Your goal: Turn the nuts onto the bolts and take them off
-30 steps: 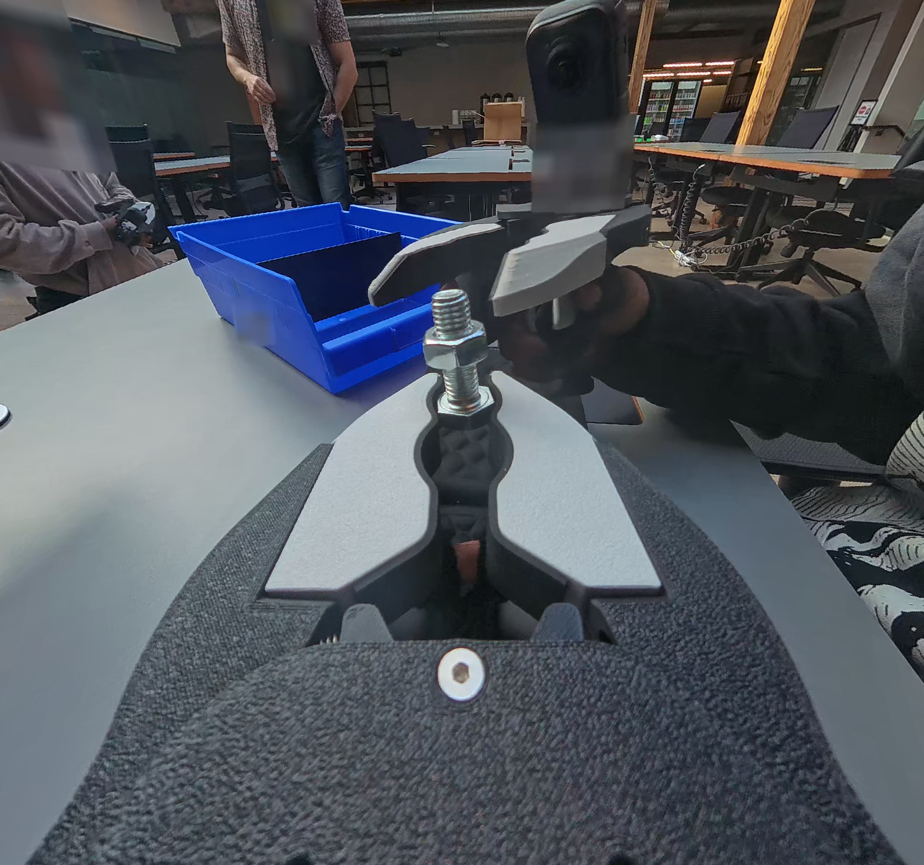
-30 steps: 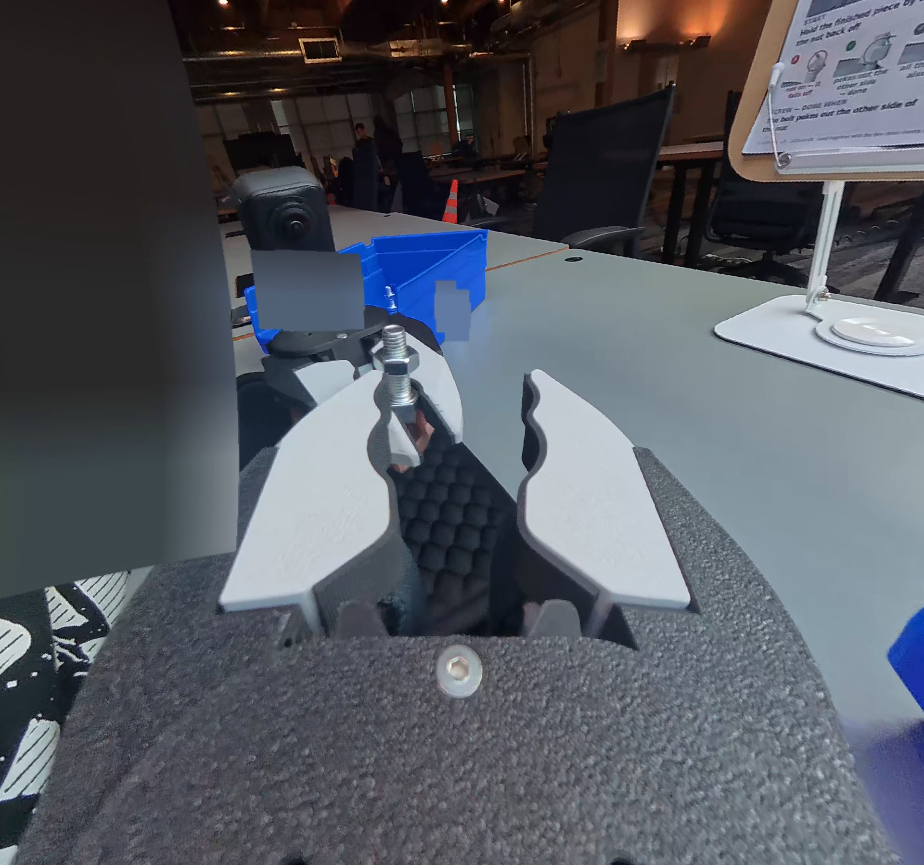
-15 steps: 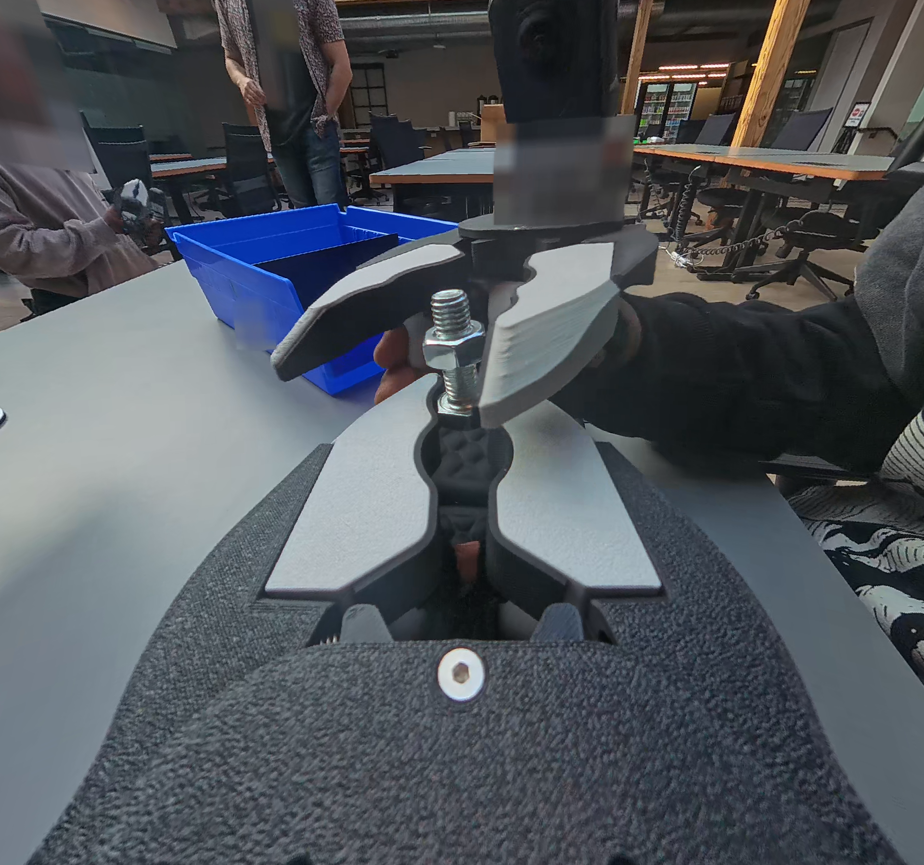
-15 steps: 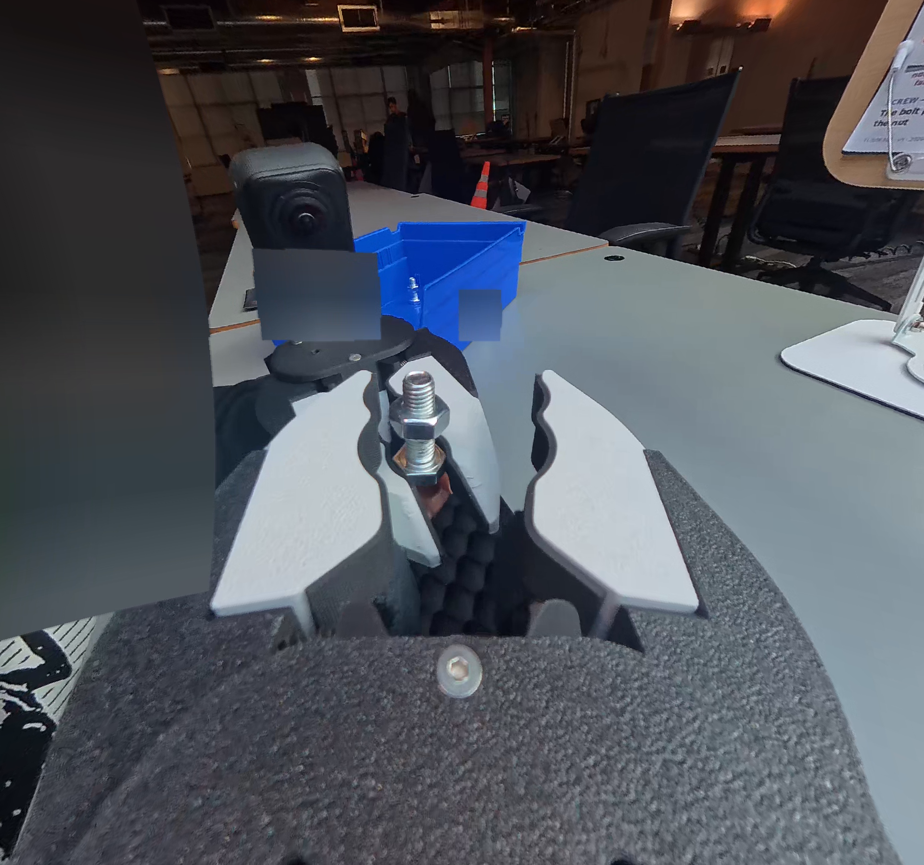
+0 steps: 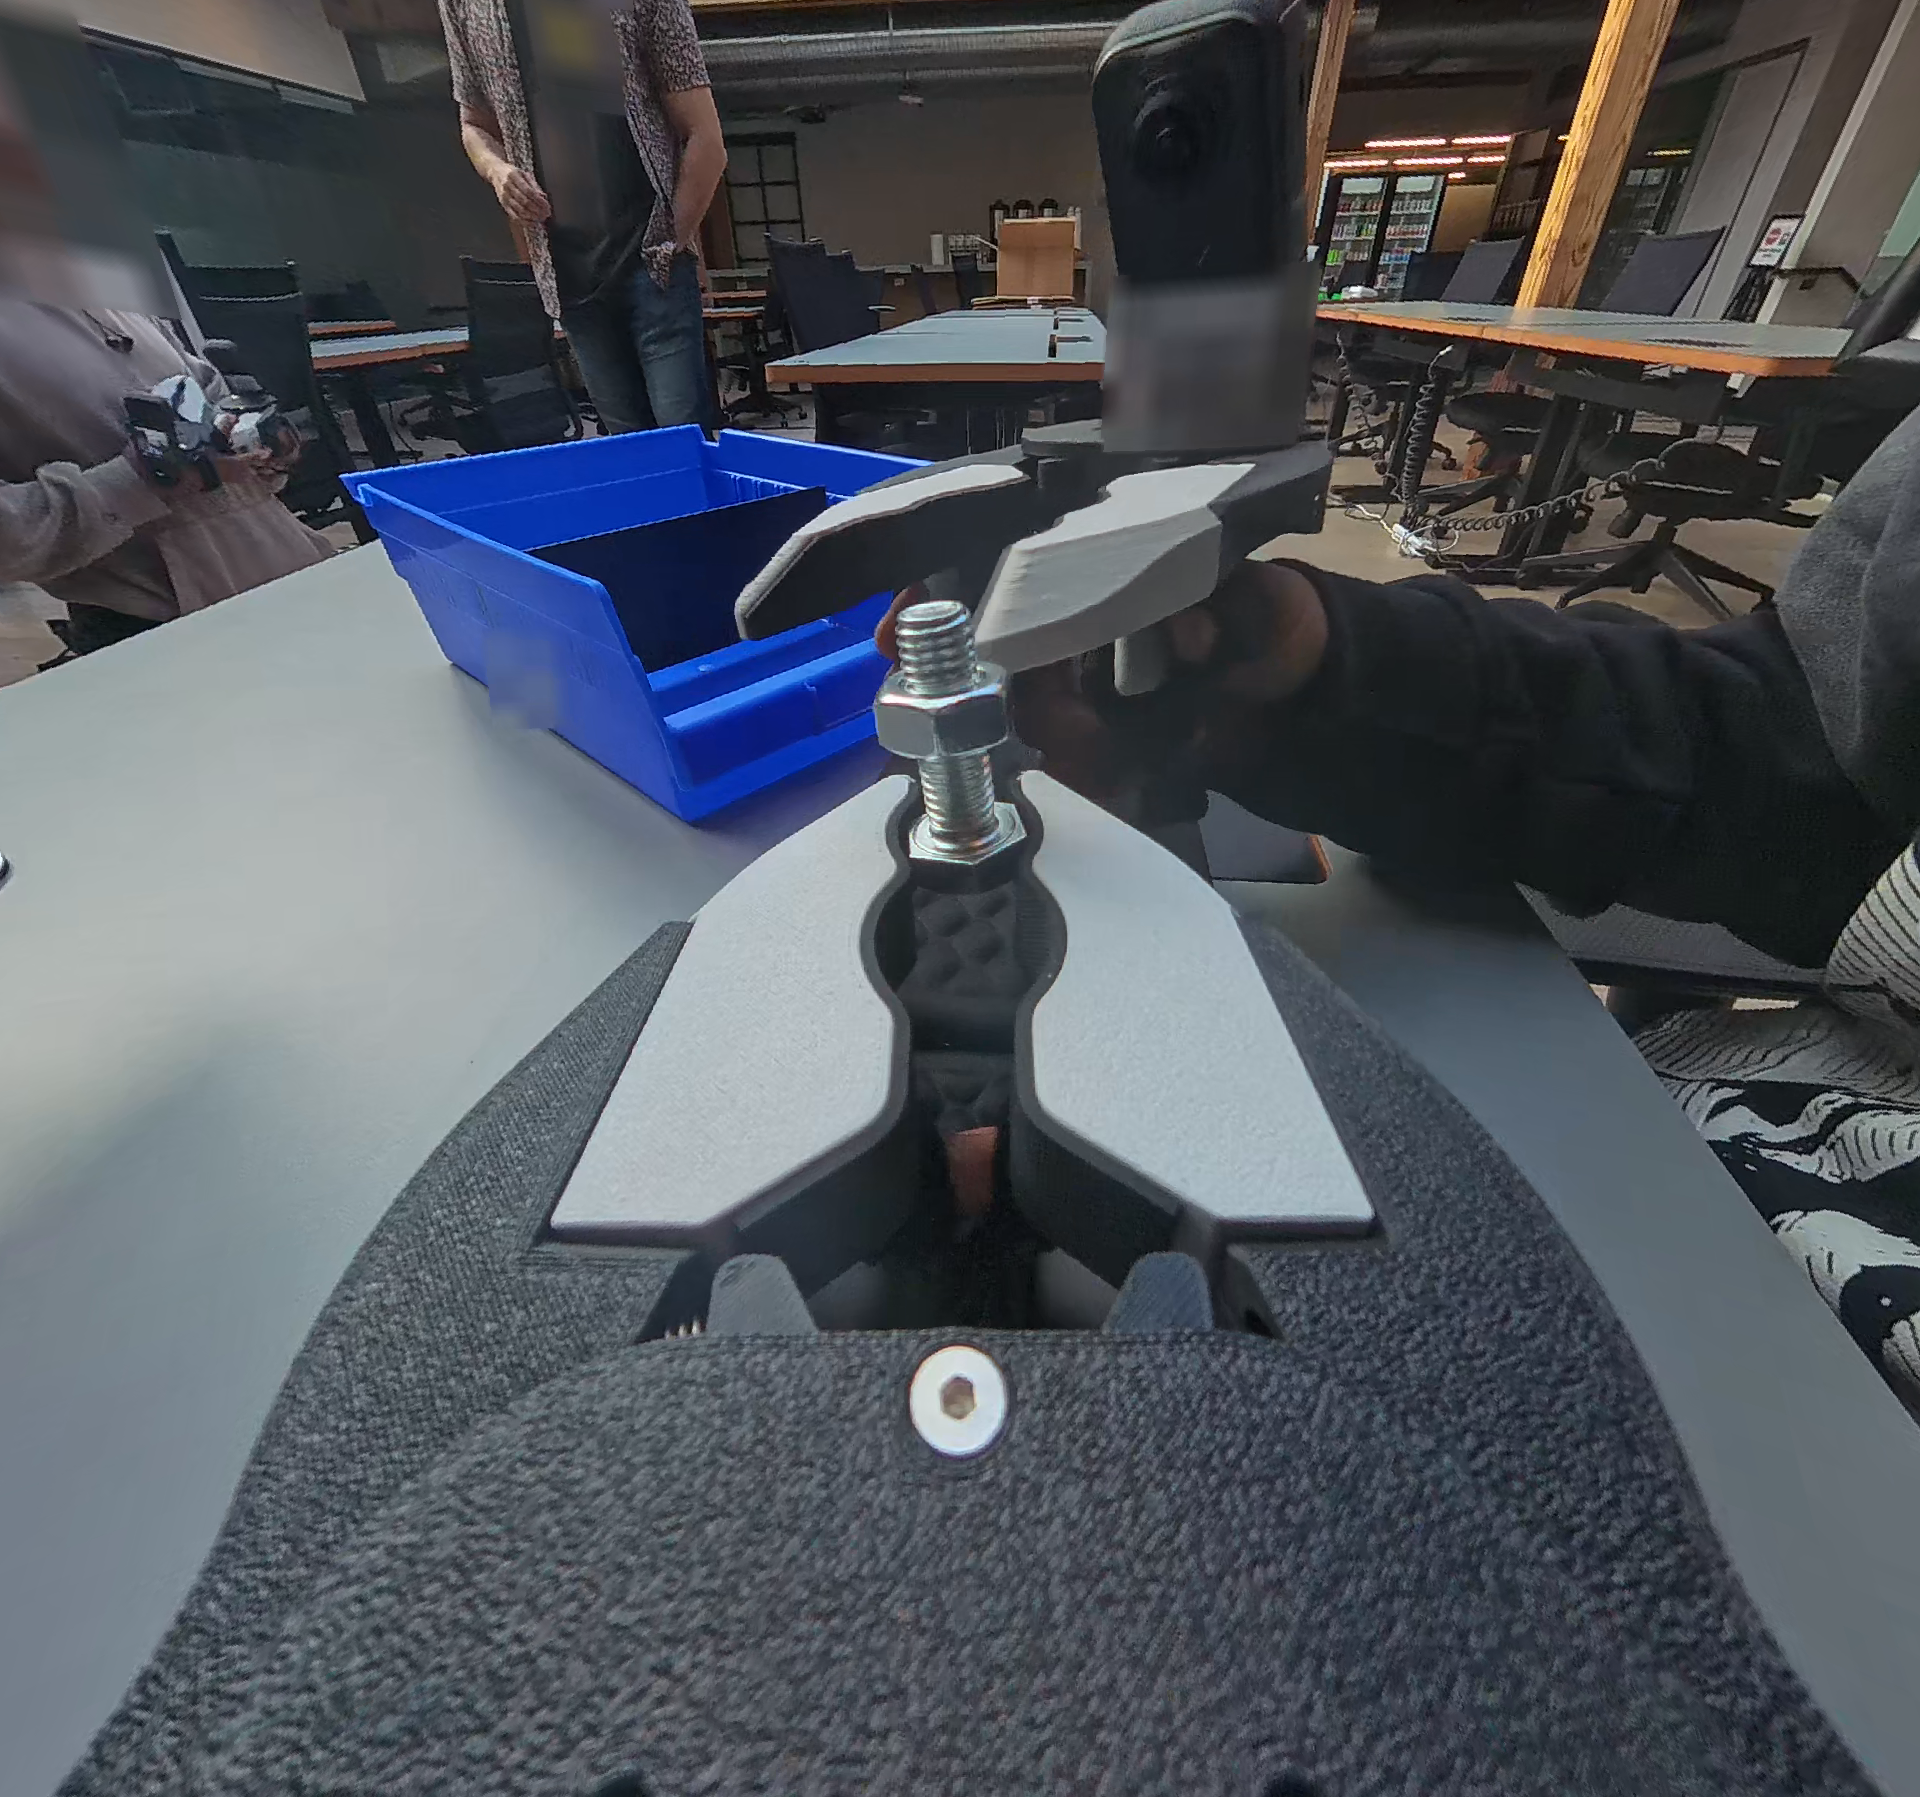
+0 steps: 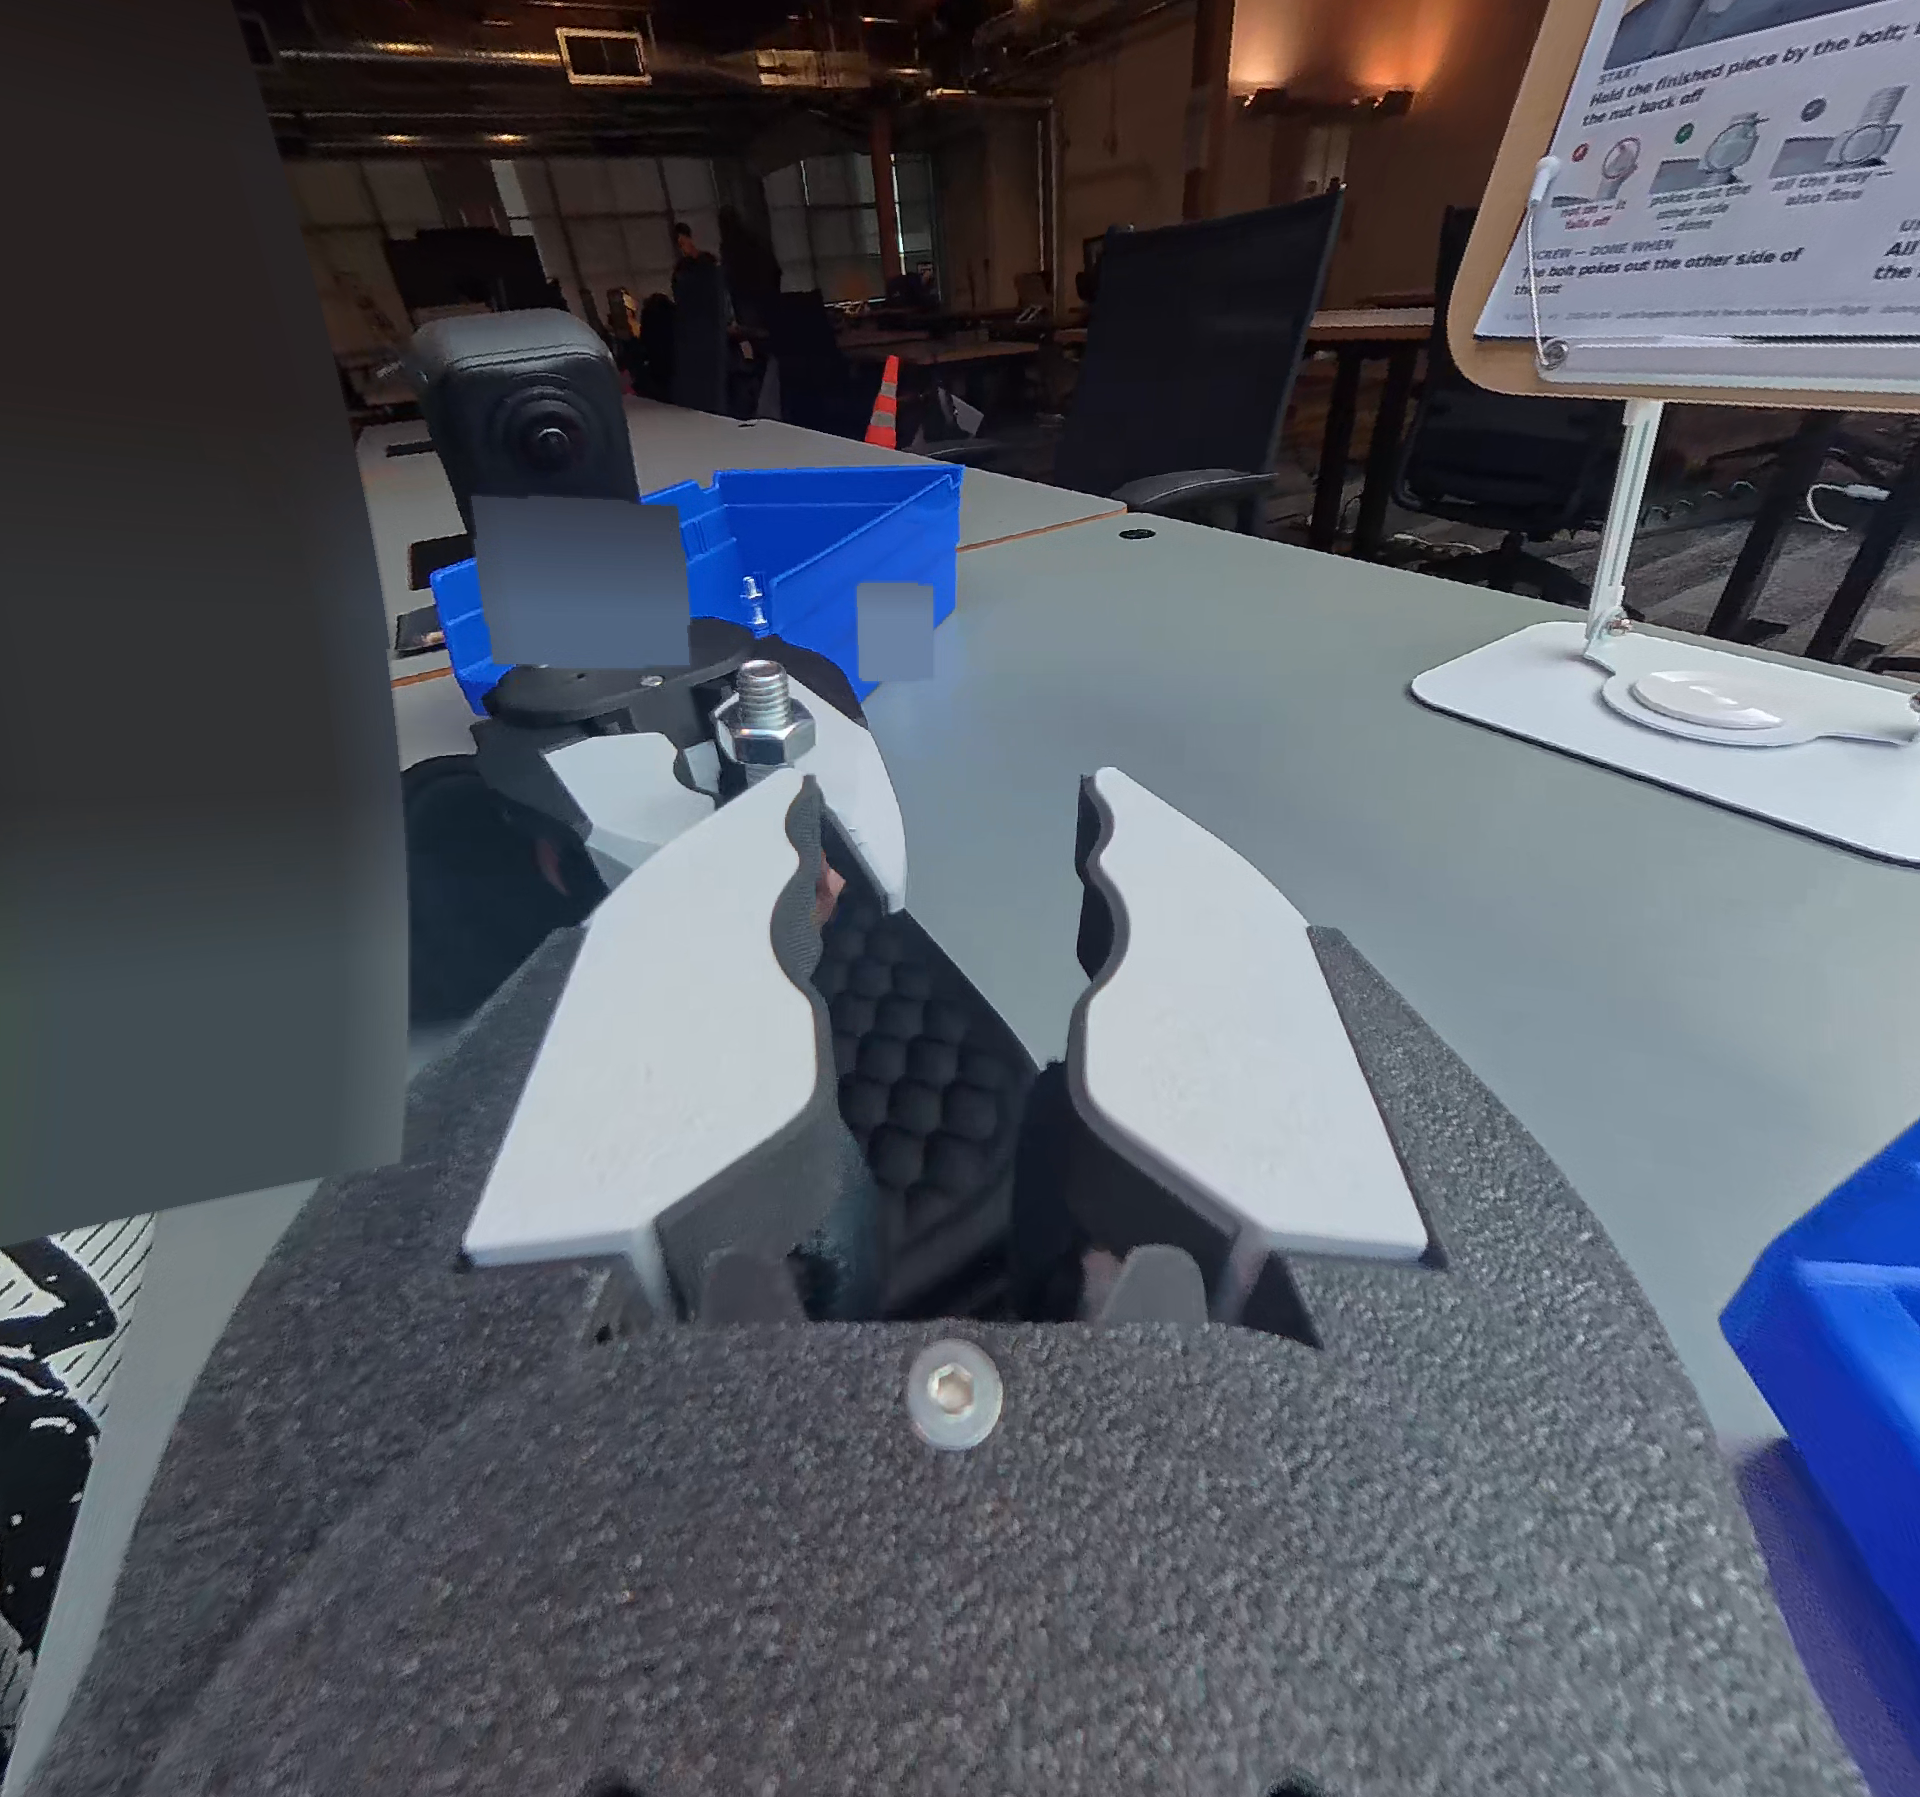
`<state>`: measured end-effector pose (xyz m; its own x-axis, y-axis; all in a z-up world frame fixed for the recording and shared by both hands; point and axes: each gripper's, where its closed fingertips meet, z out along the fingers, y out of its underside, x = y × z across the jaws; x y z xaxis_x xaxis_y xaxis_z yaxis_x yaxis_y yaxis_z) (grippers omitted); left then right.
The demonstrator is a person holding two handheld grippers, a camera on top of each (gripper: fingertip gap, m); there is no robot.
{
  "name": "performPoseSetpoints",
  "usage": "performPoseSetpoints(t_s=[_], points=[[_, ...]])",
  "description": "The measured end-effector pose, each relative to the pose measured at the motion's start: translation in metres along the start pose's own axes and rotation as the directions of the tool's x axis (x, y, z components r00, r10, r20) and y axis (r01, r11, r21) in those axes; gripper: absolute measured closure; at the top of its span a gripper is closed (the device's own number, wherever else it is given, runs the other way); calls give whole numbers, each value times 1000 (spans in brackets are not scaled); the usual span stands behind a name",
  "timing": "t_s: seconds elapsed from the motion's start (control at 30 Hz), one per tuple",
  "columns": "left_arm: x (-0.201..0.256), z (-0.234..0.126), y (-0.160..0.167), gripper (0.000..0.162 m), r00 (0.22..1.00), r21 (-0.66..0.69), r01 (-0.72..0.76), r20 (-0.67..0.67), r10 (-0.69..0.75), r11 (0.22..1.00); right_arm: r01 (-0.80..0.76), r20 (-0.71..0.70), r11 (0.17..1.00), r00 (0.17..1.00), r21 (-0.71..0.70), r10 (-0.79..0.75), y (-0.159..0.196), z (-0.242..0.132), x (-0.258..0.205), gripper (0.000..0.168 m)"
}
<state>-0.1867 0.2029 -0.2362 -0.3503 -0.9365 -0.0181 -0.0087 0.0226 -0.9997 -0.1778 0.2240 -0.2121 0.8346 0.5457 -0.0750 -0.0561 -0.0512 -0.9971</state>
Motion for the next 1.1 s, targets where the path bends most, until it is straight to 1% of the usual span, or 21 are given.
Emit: performPoseSetpoints(t_s=[0.13,0.2,0.47,0.67,0.97,1.07,1.1], points=[[0,0,0,148,1000,1,1,0,-1,1000,6,7,1000,1000,13,-6,-2,-4,-2,128],[0,0,0,148,1000,1,2,1,-2,1000,11,32,1000,999,16,-11,-4,-1,-8,129],[0,0,0,148,1000,-1,0,0,0,1000,9,112,1000,994,-5,-9,-2,30,-29,114],[0,0,0,148,1000,-2,-3,-1,3,1000,20,108,1000,994,-20,-18,-1,47,-28,113],[0,0,0,148,1000,1,1,-1,-1,1000,25,74,1000,997,-6,-25,-2,24,-19,112],[0,0,0,148,1000,3,2,0,-2,1000,31,57,1000,998,-1,-31,-2,16,-15,114],[-1,0,-1,148,1000,5,2,-1,-2,1000,32,49,999,998,1,-32,-3,13,-13,117]])
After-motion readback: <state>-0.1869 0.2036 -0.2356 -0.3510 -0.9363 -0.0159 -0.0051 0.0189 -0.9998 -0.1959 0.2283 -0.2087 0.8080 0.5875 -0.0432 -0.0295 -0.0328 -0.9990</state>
